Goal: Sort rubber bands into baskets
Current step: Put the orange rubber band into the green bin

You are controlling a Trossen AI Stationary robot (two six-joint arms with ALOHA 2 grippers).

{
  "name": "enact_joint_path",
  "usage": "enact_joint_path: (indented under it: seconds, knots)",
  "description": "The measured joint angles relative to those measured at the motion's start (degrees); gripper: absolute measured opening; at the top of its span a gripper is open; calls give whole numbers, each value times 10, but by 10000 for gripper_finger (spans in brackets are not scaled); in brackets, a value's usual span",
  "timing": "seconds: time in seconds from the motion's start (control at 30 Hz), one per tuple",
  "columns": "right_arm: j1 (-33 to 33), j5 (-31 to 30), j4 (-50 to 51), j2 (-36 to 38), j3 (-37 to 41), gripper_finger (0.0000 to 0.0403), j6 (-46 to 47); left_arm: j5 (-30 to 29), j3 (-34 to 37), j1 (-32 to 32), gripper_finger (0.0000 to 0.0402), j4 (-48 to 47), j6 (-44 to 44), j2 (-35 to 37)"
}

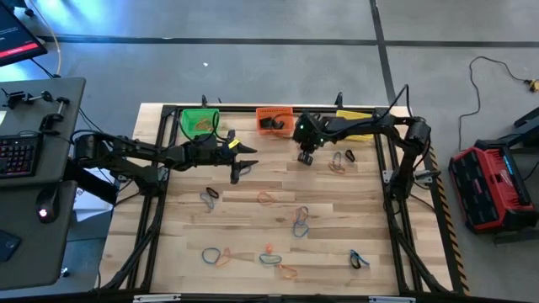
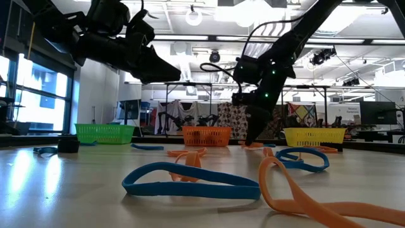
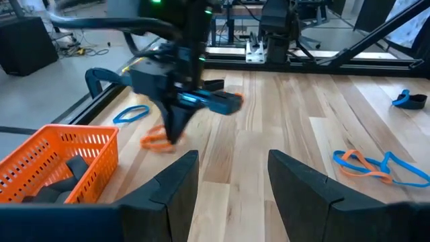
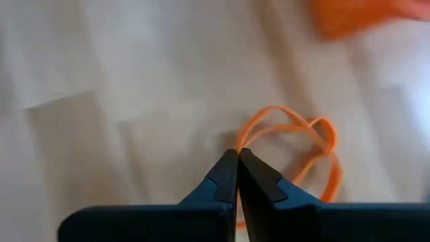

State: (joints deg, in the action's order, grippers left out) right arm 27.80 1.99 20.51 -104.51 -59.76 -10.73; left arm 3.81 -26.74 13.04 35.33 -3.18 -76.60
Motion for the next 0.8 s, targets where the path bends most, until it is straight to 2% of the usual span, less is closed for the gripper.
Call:
enact_joint_path:
  seconds: [0.1, 0.3, 0.6, 0.7, 0.8]
  knots:
    - [-21, -1, -4, 0, 3, 0, 7, 0, 0, 0, 172, 0, 0, 0]
    - [-40, -42, -6, 0, 3, 9, 29, 0, 0, 0, 172, 5, 0, 0]
    - [-49, -51, -5, 0, 4, 96, 30, 0, 0, 0, 172, 5, 0, 0]
    - [-49, -55, -2, 0, 4, 94, 30, 0, 0, 0, 172, 5, 0, 0]
    - [-49, -55, -2, 0, 4, 67, 29, 0, 0, 0, 172, 5, 1, 0]
